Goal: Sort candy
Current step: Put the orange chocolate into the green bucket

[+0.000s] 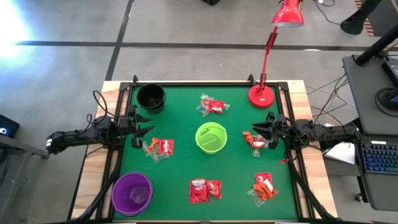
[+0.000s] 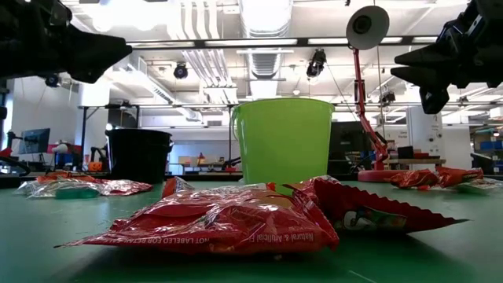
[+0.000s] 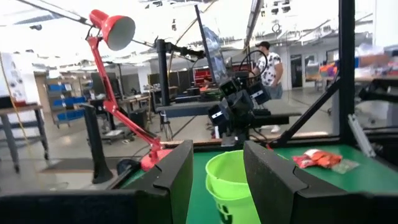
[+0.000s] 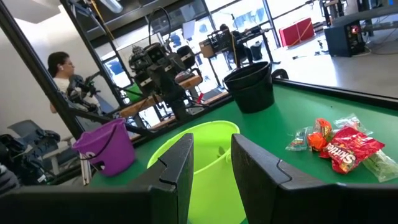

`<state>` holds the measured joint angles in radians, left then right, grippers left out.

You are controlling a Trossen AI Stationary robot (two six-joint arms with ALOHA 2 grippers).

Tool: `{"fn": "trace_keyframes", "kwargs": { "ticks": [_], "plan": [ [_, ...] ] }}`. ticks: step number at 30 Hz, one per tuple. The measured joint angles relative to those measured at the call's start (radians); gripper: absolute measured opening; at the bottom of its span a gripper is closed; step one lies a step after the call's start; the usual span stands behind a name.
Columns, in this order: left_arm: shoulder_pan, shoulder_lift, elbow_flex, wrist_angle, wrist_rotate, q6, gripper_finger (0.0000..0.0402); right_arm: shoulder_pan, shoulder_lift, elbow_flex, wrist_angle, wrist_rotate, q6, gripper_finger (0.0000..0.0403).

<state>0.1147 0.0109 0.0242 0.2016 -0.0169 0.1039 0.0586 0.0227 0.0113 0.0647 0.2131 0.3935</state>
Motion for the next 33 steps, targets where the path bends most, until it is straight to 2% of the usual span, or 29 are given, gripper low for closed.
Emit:
{"fn": "trace_keyframes", "kwargs": {
  "ticks": [13, 19, 25, 33],
  "plan": [
    [0.0, 0.074, 0.0, 0.024, 0.0, -0.022, 0.0126, 0.0, 0.0, 0.0, 0.003, -0.001, 0.008, 0.01],
    [0.0, 0.102, 0.0, 0.069, -0.068, -0.208, 0.0126, 0.0, 0.0, 0.0, 0.003, -0.002, 0.007, 0.01],
    [0.0, 0.114, 0.002, 0.088, -0.158, -0.304, 0.0126, 0.0, 0.0, 0.0, 0.013, -0.001, 0.0, 0.01],
    [0.0, 0.172, 0.121, 0.084, -0.161, -0.327, 0.0126, 0.0, -0.001, 0.0, 0.048, -0.001, 0.003, 0.01]
  ]
}}
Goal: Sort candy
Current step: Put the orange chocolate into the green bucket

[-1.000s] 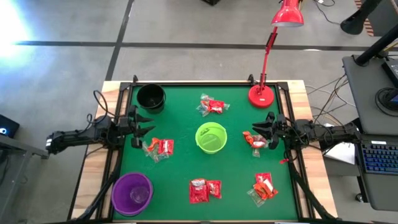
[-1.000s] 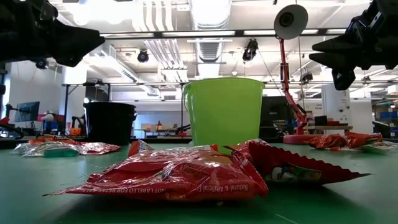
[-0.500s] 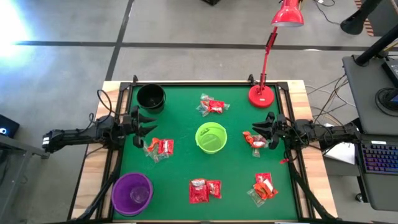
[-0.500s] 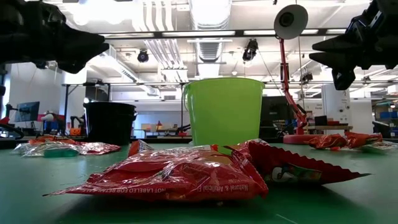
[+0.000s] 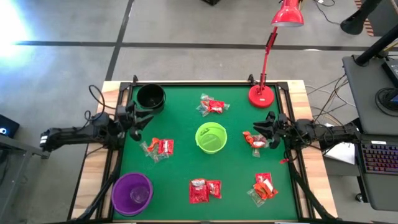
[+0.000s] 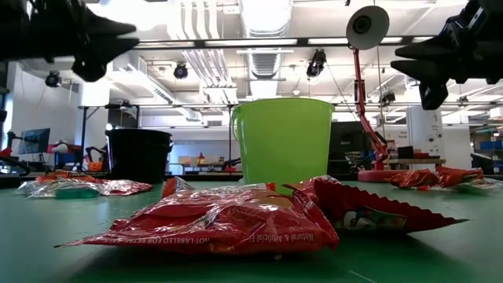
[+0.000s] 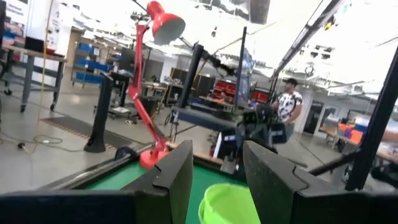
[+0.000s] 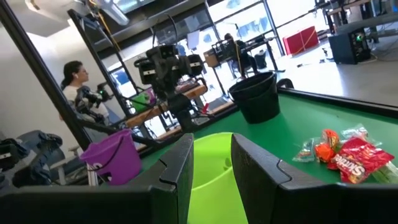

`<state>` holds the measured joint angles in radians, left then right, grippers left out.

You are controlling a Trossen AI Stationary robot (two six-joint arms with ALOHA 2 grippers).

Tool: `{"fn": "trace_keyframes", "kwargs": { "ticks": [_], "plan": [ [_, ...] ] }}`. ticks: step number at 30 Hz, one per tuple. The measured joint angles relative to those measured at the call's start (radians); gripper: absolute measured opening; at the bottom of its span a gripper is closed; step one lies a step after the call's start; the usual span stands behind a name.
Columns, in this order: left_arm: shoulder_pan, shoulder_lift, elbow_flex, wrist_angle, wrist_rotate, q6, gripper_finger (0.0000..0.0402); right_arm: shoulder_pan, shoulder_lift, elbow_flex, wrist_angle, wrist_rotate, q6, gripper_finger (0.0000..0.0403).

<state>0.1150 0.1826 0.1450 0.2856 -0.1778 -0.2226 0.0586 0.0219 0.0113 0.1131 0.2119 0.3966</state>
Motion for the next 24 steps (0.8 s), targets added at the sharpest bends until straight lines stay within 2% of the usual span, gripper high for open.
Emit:
{"fn": "trace_keyframes", "kwargs": {
  "ticks": [3, 9, 12, 15, 18, 24],
  "plan": [
    [0.0, 0.035, 0.068, -0.045, -0.029, 0.0, 0.0126, 0.0, 0.0, 0.0, -0.001, 0.008, -0.018, 0.01],
    [0.0, 0.126, 0.231, -0.253, -0.086, -0.007, 0.0126, 0.0, 0.001, 0.0, -0.002, 0.014, -0.034, 0.01],
    [0.0, 0.184, 0.315, -0.326, -0.086, -0.008, 0.0126, 0.0, 0.001, 0.0, -0.002, 0.041, -0.131, 0.01],
    [0.0, 0.243, 0.393, -0.391, -0.097, -0.006, 0.0126, 0.0, 0.001, 0.0, -0.002, 0.109, -0.155, 0.01],
    [0.0, 0.296, 0.456, -0.464, -0.124, -0.012, 0.0126, 0.0, 0.001, 0.0, -0.002, 0.199, -0.062, 0.01],
    [0.0, 0.384, 0.547, -0.589, -0.129, -0.089, 0.0137, 0.0, 0.001, 0.0, -0.002, 0.195, 0.068, 0.011]
  ]
}}
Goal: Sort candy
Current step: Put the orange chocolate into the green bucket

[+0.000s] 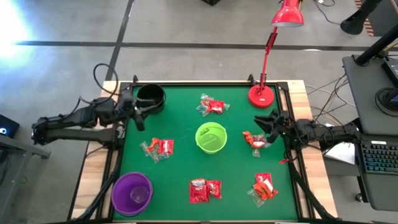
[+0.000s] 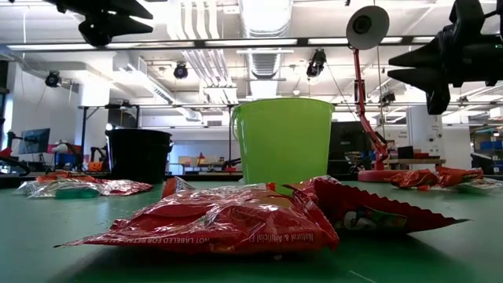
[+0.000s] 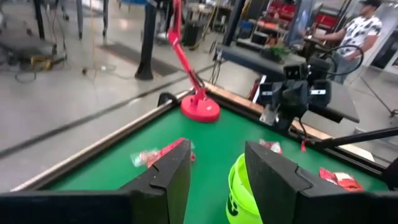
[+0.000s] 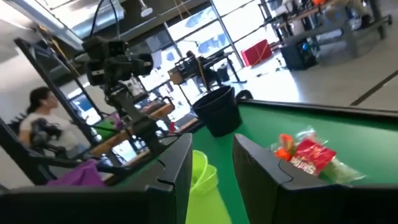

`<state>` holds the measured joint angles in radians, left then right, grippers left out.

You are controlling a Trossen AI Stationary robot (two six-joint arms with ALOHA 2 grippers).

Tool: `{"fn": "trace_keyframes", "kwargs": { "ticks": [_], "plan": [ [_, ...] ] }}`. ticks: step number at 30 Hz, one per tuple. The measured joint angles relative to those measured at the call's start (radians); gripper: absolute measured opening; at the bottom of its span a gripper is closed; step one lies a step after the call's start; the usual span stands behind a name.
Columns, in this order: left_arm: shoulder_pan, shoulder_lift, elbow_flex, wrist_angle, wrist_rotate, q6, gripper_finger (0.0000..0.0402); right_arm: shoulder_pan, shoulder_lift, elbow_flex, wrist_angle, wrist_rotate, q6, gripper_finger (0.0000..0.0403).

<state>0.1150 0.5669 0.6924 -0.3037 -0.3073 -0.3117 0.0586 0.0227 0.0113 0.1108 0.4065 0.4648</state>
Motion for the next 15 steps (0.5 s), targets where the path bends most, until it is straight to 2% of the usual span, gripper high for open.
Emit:
{"fn": "trace_keyframes", "kwargs": {
  "ticks": [9, 15],
  "plan": [
    [0.0, 0.089, 0.055, -0.011, 0.0, -0.01, 0.0169, 0.0, 0.0, 0.0, 0.001, -0.014, 0.014, 0.0177],
    [0.0, 0.115, 0.096, -0.027, 0.001, -0.012, 0.0167, 0.0, 0.0, 0.0, 0.092, -0.004, 0.026, 0.0191]
  ]
}}
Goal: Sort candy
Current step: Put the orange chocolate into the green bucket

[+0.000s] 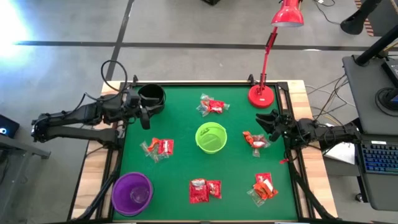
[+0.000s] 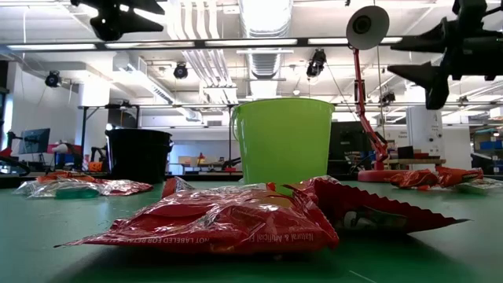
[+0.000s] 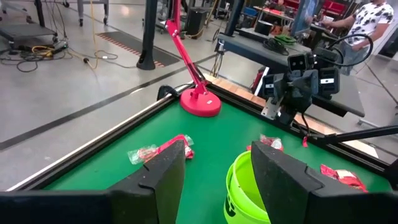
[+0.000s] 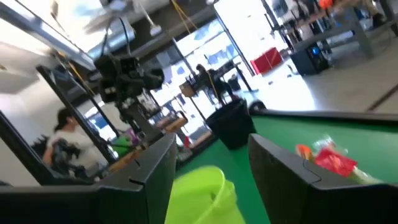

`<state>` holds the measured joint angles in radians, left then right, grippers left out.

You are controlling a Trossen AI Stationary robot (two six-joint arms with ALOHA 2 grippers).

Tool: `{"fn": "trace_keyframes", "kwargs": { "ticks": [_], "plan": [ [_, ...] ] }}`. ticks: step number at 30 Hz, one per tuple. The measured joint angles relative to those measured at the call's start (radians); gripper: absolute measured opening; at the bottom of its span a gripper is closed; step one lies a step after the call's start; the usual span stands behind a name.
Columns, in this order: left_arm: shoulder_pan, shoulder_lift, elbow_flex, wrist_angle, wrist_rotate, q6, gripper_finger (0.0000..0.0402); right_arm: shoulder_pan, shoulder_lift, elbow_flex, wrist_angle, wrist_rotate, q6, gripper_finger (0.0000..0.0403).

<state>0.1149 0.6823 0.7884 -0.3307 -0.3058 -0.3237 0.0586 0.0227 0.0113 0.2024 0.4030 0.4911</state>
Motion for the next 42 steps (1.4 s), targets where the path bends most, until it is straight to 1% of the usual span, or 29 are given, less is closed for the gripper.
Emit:
{"fn": "trace_keyframes", "kwargs": {
  "ticks": [2, 4, 7, 11, 15, 22, 27, 30, 37, 42],
  "plan": [
    [0.0, 0.003, 0.022, -0.031, 0.0, 0.0, 0.0162, 0.0, 0.0, 0.001, 0.026, 0.001, -0.048, 0.019],
    [0.0, 0.004, 0.049, -0.077, 0.001, 0.0, 0.0157, 0.0, 0.002, 0.019, -0.002, 0.012, -0.086, 0.0189],
    [0.0, 0.003, 0.09, -0.16, 0.001, -0.004, 0.0154, 0.0, 0.023, 0.091, -0.053, 0.018, -0.112, 0.019],
    [0.0, 0.001, 0.123, -0.214, 0.001, -0.006, 0.0153, 0.0, 0.091, 0.239, -0.193, 0.018, -0.171, 0.0189],
    [0.0, -0.002, 0.13, -0.219, 0.001, -0.006, 0.0153, 0.0, 0.202, 0.405, -0.324, 0.017, -0.237, 0.019],
    [0.0, -0.012, 0.15, -0.231, 0.001, -0.006, 0.0153, 0.0, 0.411, 0.689, -0.469, 0.017, -0.363, 0.019],
    [0.0, -0.008, 0.228, -0.361, 0.002, -0.015, 0.0153, 0.0, 0.539, 0.9, -0.635, 0.017, -0.348, 0.019],
    [0.0, -0.003, 0.279, -0.435, 0.002, -0.028, 0.0153, 0.0, 0.604, 0.999, -0.743, 0.018, -0.346, 0.019],
    [0.0, 0.0, 0.358, -0.533, 0.002, -0.03, 0.0155, 0.0, 0.729, 1.126, -0.888, 0.045, -0.274, 0.0194],
    [0.0, -0.006, 0.355, -0.578, 0.002, -0.03, 0.0158, 0.0, 0.793, 1.184, -1.033, 0.035, -0.256, 0.0196]
  ]
}}
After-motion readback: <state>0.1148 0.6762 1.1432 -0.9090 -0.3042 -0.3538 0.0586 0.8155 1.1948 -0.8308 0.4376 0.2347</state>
